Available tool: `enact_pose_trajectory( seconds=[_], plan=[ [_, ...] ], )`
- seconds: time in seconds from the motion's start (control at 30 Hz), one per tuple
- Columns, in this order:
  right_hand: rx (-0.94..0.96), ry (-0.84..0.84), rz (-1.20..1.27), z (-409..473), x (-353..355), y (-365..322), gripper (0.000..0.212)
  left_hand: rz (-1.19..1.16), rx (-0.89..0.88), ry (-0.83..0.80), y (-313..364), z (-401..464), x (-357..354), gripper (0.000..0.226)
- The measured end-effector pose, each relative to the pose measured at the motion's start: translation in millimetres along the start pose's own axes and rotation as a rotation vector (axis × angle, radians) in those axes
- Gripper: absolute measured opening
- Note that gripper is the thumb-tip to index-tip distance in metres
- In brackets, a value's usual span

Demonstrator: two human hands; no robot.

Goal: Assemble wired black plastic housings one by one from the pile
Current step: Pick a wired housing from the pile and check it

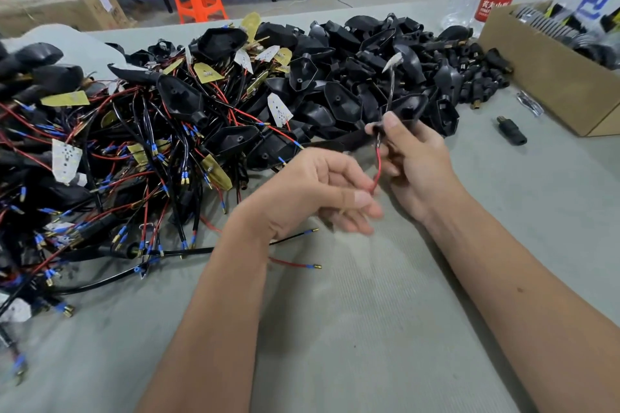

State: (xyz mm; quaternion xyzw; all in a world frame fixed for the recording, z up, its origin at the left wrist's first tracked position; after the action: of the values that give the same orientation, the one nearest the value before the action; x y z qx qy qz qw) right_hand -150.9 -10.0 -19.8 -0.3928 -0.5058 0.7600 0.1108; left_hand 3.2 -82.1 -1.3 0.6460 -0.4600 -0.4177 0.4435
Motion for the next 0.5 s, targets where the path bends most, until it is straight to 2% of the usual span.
enact_pose_trajectory(
  seconds=[0.07,0.1,0.17,0.23,0.3,0.43,0.5],
  plan=[
    [-0.028,0.052,0.052,4,3,1,0.010,0.058,0.063,-0.167,-2,-6,-3,0.009],
    [-0.032,0.045,0.042,4,3,2,0.010,0.057,0.065,-0.178,-2,-6,-4,0.007],
    [-0.033,-0.015,0.003,3,1,4,0.009,0.002,0.051,-0.051,-1,0,-5,0.015],
    [-0.019,-0.096,-0.026,1,-1,4,0.014,-0.079,0.022,0.207,1,8,-2,0.028],
    [-0.005,-0.164,-0.044,0,-2,3,0.021,-0.093,-0.024,0.392,2,12,1,0.027],
    [-0.026,-0.231,-0.069,-2,-5,0,0.024,-0.097,-0.077,0.506,-1,17,-1,0.016],
    [-0.050,-0.214,-0.068,-2,-5,0,0.018,-0.062,-0.088,0.452,-1,16,-2,0.015]
  ],
)
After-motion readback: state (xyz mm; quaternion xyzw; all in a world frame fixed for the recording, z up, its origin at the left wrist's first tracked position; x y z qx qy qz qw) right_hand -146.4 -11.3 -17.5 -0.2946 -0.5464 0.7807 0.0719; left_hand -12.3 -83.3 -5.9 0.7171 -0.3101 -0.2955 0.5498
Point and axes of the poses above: each hand's wrist, its own z-axis towards the middle knuckle, its own x-axis out of the back of the hand, y = z × x, the point moved 3 cm from there along z, towards the middle knuckle, and after that the axes turned 11 degrees about x, right-handed, at the moved point
